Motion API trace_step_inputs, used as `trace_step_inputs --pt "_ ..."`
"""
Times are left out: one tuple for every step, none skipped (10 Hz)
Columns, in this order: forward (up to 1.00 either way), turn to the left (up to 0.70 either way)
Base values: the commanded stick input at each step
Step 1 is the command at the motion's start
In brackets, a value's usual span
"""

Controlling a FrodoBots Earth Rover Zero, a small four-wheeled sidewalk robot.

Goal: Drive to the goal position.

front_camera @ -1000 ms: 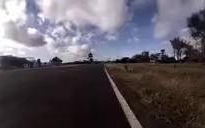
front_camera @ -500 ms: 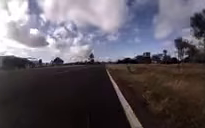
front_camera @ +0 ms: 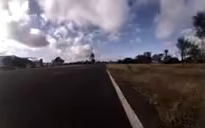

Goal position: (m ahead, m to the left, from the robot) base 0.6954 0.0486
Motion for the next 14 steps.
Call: trace_step_inputs --pt "0.50 0.00" --pt "0.50 0.00" --pt "0.50 0.00" --pt "0.50 0.00" --pt "0.50 0.00" --pt "0.50 0.00" --pt "0.50 0.00" --pt "0.50 0.00" --pt "0.50 0.00" --pt "0.50 0.00" --pt "0.50 0.00" --pt "0.50 0.00" --pt "0.50 0.00" --pt "0.45 0.00"
